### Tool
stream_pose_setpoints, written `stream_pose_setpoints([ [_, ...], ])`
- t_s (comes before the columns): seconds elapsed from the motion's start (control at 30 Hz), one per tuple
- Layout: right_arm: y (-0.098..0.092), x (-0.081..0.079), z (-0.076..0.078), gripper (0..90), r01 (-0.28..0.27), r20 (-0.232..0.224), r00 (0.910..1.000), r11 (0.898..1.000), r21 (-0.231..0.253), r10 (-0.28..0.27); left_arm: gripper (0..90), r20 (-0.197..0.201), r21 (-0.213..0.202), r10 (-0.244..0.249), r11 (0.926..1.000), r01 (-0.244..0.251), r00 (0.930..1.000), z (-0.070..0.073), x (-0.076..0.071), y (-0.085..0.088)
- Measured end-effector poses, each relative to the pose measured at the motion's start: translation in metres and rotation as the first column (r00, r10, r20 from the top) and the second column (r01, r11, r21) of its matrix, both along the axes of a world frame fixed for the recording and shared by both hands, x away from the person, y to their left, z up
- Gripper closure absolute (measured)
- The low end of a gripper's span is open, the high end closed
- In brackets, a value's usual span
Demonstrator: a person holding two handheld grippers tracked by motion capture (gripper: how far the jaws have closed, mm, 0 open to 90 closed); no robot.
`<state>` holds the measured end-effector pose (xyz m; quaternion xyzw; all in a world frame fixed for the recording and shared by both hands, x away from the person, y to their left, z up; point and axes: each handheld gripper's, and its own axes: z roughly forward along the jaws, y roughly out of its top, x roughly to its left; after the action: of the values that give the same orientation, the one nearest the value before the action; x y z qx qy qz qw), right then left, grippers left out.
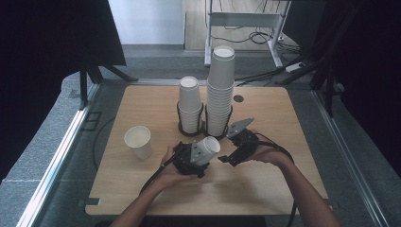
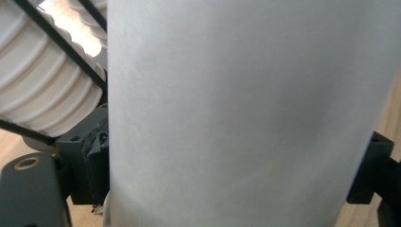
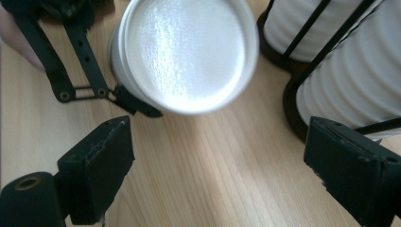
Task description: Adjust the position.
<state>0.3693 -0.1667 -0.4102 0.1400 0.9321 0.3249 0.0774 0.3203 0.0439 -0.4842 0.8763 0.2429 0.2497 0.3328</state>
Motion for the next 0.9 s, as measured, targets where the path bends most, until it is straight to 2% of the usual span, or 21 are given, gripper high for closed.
stream_pose_setpoints([
  [0.07,0.005,0.002,-0.001,8.9,-0.021,-0.005,0.9998,0.999,-0.046,0.021,12.8,0.001,0.010,-0.012,0.9999,0.012,0.9999,0.001,0.000,-0.003],
  [0.2,0.011,0.003,0.001,8.9,-0.057,-0.019,0.9983,0.994,-0.098,0.055,12.8,0.009,0.037,-0.023,0.9991,0.022,0.9997,0.002,0.000,-0.008],
  [0.33,0.018,0.005,0.004,9.1,-0.088,-0.031,0.9959,0.985,-0.149,0.085,12.8,0.011,0.059,-0.027,0.9979,0.027,0.9996,0.002,0.001,-0.011],
  [0.43,0.025,0.006,0.004,9.1,-0.114,-0.061,0.9927,0.976,-0.185,0.104,12.8,0.023,0.074,-0.029,0.9969,0.028,0.9993,0.002,0.000,-0.014],
  [0.57,0.033,0.010,0.003,9.3,-0.140,-0.095,0.9880,0.965,-0.221,0.122,12.8,0.047,0.111,-0.041,0.9932,0.036,0.9981,0.004,-0.002,-0.020],
  [0.6,0.035,0.011,0.003,9.3,-0.160,-0.096,0.9854,0.960,-0.228,0.141,12.8,0.052,0.118,-0.049,0.9921,0.042,0.9975,0.004,-0.003,-0.021],
  [0.7,0.040,0.012,0.003,9.6,-0.168,-0.114,0.9832,0.950,-0.262,0.143,12.8,0.056,0.141,-0.057,0.9888,0.048,0.9968,0.004,-0.003,-0.023],
  [0.83,0.046,0.013,0.001,11.4,-0.191,-0.138,0.9778,0.941,-0.278,0.158,12.8,0.070,0.135,-0.061,0.9895,0.051,0.9957,0.005,-0.005,-0.028],
  [0.9,0.048,0.014,0.000,12.6,-0.202,-0.147,0.9750,0.938,-0.282,0.166,12.8,0.074,0.153,-0.073,0.9864,0.061,0.9946,0.007,-0.006,-0.029],
])
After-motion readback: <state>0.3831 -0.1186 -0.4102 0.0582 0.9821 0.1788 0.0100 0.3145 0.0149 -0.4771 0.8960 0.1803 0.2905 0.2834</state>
